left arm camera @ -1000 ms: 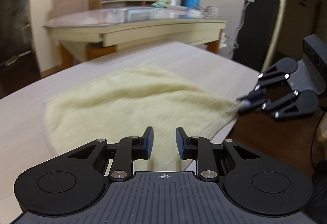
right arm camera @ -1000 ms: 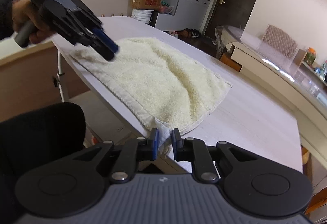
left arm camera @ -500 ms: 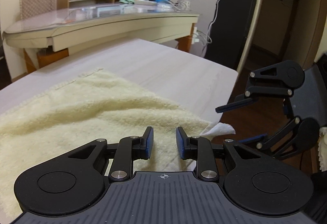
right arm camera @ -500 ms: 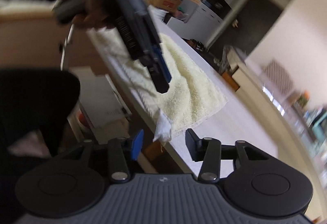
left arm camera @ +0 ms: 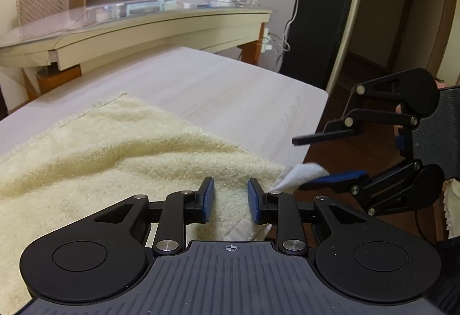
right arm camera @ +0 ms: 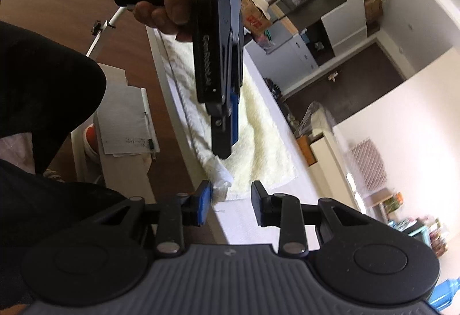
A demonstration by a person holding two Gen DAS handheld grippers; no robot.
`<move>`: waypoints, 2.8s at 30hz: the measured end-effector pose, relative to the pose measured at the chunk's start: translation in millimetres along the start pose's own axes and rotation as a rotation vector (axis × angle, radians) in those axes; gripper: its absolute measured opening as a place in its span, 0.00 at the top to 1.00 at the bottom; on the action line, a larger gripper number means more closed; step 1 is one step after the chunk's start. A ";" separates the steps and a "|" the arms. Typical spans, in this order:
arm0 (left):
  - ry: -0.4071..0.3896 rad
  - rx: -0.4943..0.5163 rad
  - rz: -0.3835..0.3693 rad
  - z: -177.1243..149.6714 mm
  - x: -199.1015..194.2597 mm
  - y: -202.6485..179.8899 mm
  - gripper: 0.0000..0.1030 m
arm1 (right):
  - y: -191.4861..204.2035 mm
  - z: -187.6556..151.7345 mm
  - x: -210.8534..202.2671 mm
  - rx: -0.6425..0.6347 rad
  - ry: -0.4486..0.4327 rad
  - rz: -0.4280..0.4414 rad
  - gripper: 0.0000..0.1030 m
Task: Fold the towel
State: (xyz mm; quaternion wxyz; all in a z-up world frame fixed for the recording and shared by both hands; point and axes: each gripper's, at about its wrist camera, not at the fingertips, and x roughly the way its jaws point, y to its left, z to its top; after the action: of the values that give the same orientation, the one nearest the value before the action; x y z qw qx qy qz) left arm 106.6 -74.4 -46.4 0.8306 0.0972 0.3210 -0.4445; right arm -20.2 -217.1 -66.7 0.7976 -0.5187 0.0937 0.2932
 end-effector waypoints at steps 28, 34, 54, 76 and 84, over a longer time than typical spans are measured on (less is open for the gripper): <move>-0.040 -0.020 0.066 -10.0 -38.8 11.1 0.67 | 6.5 13.3 19.2 -0.100 -0.002 0.018 0.93; 0.016 -0.075 0.263 -50.8 -100.2 33.4 0.62 | -4.4 17.6 7.9 -0.104 -0.032 -0.016 0.93; 0.024 -0.097 0.391 -95.7 -151.9 46.7 0.61 | -10.3 34.5 19.5 -0.142 -0.021 -0.011 0.93; 0.051 -0.080 0.384 -99.6 -156.5 41.0 0.61 | -60.1 70.1 32.2 -0.229 -0.101 0.025 0.94; 0.038 -0.087 0.378 -103.5 -160.6 45.3 0.61 | -102.3 111.0 83.4 -0.350 -0.106 0.143 0.94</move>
State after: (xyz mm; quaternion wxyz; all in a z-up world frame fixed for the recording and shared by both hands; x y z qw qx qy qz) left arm 32.6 107.0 -32.6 0.8965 0.1280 0.3317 -0.2645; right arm 88.1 -118.0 23.9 0.6763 -0.6252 0.0358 0.3879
